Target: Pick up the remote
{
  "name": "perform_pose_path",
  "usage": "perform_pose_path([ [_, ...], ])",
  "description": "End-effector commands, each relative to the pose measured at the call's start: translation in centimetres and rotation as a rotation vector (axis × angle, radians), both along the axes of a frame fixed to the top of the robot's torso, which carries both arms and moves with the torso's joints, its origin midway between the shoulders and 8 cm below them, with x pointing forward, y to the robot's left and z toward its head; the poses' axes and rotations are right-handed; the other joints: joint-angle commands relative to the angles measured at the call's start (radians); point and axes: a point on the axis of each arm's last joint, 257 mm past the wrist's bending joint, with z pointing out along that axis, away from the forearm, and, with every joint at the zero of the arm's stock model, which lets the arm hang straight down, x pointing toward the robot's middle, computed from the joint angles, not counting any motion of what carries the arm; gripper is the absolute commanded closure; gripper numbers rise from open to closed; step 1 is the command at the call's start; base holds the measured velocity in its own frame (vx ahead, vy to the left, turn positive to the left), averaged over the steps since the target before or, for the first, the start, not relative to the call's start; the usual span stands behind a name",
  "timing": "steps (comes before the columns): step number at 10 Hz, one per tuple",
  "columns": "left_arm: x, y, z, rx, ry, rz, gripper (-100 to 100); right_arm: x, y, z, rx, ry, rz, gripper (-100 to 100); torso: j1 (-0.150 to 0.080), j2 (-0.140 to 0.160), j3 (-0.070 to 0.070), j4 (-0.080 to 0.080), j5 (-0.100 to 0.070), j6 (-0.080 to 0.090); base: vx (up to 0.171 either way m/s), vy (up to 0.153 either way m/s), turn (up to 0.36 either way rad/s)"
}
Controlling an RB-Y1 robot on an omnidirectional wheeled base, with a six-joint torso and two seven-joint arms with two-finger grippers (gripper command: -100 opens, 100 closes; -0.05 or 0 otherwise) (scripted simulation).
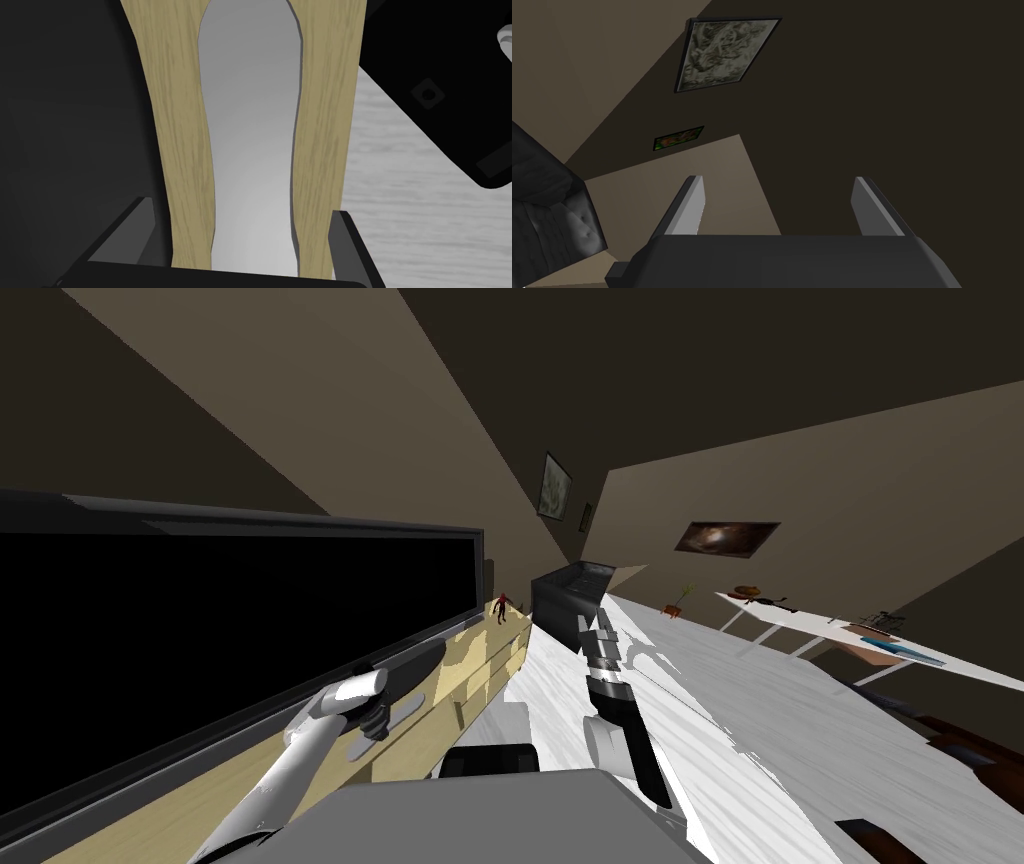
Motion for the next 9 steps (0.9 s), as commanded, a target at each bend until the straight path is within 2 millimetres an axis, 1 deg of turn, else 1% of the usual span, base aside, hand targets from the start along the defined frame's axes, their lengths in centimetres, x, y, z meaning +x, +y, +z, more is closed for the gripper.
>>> perform_pose_path([
  [1,-1.3,-0.6,-0.7,-0.033,0.052,0.018,-100,0.0,0.0,0.0,0.0,0.0,0.0,0,0.0,0.0,0.0,0.0,0.0,0.0,0.085,0.017,-0.04],
  [2,-1.3,-0.6,-0.7,-0.033,0.052,0.018,-100,0.0,0.0,0.0,0.0,0.0,0.0,0,0.0,0.0,0.0,0.0,0.0,0.0,0.049,0.01,-0.011],
  [3,-2.4,-1.1,-1.3,-0.052,0.084,0.028,-100,0.0,0.0,0.0,0.0,0.0,0.0,0,0.0,0.002,0.001,0.0,0.0,0.0,0.0,0.0,0.0],
  [4,-1.8,-0.8,-0.9,-0.042,0.067,0.023,-100,0.0,0.0,0.0,0.0,0.0,0.0,0,-0.001,0.005,0.003,0.001,0.0,0.0,0.0,0.0,0.0],
  [5,-2.0,-0.9,-1.0,-0.044,0.071,0.023,0,0.0,0.0,0.0,0.0,0.0,0.0,0,-0.001,0.006,0.003,0.001,0.0,0.0,0.0,0.0,0.0],
  [6,-2.2,-1.2,-1.7,-0.044,0.07,0.021,-100,0.0,0.0,0.0,0.0,0.0,0.0,0,-0.001,0.006,0.004,0.001,0.0,0.0,0.0,0.0,0.0],
  [9,-2.8,-1.8,-3.3,-0.044,0.07,0.017,-100,0.0,0.0,0.0,0.0,0.0,0.0,0,-0.001,0.006,0.003,0.001,0.0,0.0,0.003,-0.004,0.012],
])
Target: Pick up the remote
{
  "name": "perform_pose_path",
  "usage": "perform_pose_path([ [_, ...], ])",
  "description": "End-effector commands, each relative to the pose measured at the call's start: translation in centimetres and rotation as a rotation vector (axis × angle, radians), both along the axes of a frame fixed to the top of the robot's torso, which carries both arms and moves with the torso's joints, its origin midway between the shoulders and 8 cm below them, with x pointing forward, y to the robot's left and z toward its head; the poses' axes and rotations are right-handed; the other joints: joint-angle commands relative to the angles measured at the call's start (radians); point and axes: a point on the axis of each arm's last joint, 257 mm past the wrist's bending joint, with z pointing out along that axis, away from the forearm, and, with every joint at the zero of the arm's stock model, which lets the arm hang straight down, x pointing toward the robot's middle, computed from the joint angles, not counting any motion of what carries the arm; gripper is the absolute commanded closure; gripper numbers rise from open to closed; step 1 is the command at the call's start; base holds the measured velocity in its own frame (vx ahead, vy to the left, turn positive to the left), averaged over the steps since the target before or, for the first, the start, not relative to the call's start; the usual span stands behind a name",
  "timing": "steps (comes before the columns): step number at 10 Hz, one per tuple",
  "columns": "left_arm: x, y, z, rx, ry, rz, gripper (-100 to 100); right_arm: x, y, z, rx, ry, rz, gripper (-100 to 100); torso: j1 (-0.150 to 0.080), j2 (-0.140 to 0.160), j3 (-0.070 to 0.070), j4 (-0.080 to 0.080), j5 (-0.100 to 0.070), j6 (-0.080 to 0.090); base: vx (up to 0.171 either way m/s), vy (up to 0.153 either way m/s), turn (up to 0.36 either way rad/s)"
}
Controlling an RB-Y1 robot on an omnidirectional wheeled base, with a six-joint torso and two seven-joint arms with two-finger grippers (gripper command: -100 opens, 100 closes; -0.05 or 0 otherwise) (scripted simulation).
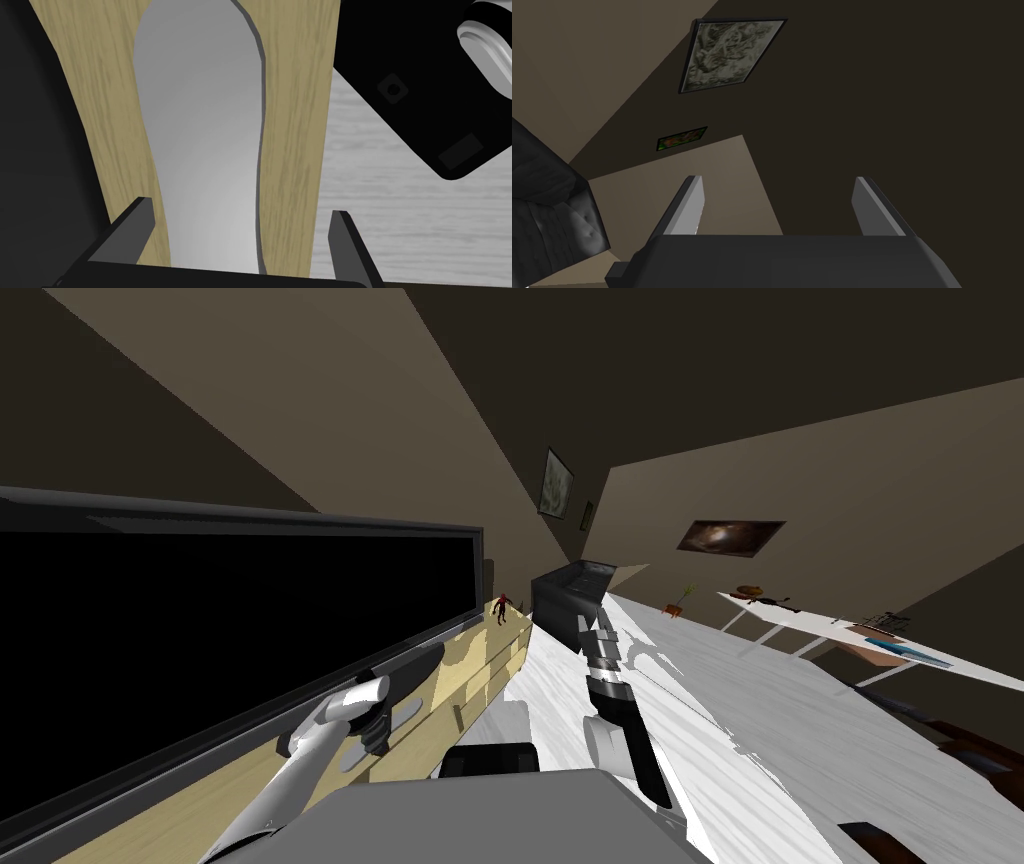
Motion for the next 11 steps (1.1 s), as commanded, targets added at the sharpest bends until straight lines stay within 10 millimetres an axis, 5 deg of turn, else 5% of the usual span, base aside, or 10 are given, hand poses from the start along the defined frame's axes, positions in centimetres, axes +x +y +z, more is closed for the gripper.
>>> perform_pose_path([
  [1,0.0,0.0,0.0,0.0,0.0,0.0,-100,0.0,0.0,0.0,0.0,0.0,0.0,0,0.0,0.0,0.0,0.0,0.0,0.0,0.0,0.0,0.0],
  [2,0.0,0.0,0.0,0.001,-0.003,0.0,100,0.0,0.0,0.0,0.0,0.0,0.0,0,0.0,0.0,0.0,0.0,0.0,0.0,0.0,0.0,0.0],
  [6,0.1,0.0,0.0,0.002,-0.003,0.0,100,0.0,0.0,0.0,0.0,0.0,0.0,0,0.0,0.0,0.0,0.0,0.0,0.0,0.0,0.0,0.0],
  [7,0.1,0.0,0.0,0.002,-0.003,0.0,0,0.0,0.0,0.0,0.0,0.0,0.0,0,0.0,0.0,0.0,0.0,0.0,0.0,0.0,0.0,0.0],
  [8,0.3,0.4,0.9,0.001,-0.002,0.003,100,0.0,0.0,0.0,0.0,0.0,0.0,0,0.0,0.0,0.0,0.0,0.0,0.0,0.005,0.007,-0.005],
  [11,0.6,0.7,1.6,0.002,-0.003,0.005,100,0.0,0.0,0.0,0.0,0.0,0.0,0,-0.001,0.0,0.0,0.0,0.0,0.0,-0.001,0.001,-0.006],
])
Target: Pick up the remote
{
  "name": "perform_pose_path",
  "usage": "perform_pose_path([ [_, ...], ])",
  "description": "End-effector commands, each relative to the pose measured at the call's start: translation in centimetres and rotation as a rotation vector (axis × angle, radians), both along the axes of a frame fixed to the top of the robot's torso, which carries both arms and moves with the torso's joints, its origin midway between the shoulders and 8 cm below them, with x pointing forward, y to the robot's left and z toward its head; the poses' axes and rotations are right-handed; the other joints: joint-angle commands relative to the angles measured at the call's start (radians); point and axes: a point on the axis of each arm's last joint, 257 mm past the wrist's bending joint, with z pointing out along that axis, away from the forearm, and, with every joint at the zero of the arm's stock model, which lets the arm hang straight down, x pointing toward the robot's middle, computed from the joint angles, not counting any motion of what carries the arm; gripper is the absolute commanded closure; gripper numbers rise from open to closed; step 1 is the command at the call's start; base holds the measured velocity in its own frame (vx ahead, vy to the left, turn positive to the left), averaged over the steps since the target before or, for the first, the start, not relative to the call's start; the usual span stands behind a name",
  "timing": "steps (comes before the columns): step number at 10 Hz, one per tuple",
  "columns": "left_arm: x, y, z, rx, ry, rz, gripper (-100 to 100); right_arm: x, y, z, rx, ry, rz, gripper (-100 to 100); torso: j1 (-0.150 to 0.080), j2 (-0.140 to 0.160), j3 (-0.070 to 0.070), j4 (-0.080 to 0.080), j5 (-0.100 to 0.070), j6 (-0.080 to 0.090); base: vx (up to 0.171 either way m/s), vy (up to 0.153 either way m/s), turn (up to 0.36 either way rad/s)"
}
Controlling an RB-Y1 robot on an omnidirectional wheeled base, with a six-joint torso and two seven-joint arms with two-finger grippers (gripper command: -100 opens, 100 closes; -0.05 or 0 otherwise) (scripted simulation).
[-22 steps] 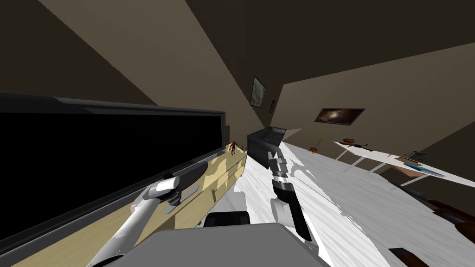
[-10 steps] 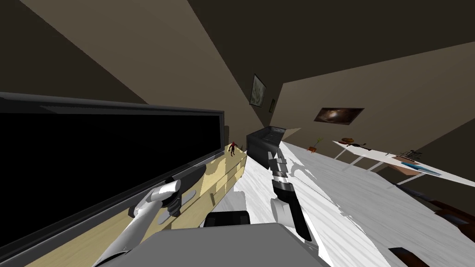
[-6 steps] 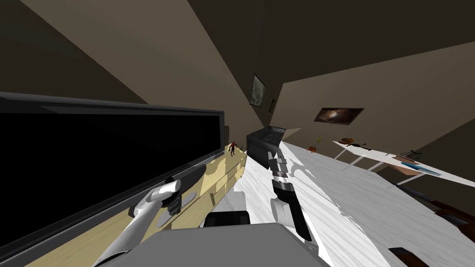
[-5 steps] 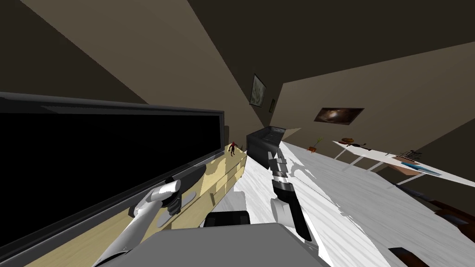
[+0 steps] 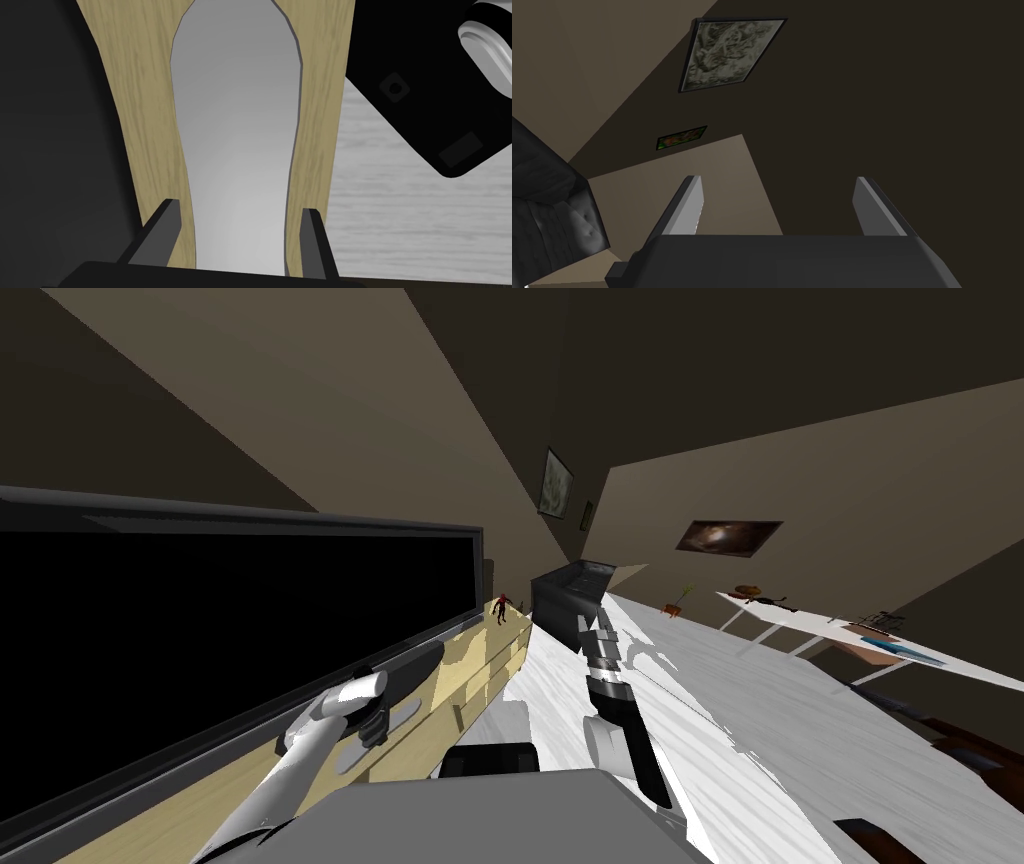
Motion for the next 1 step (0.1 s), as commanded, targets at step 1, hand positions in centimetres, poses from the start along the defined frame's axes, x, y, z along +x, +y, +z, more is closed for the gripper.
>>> perform_pose_path([
  [1,0.0,0.0,0.0,0.0,0.0,0.0,0,0.0,0.0,0.0,0.0,0.0,0.0,0,0.0,0.0,0.0,0.0,0.0,0.0,0.0,0.0,0.0],
])
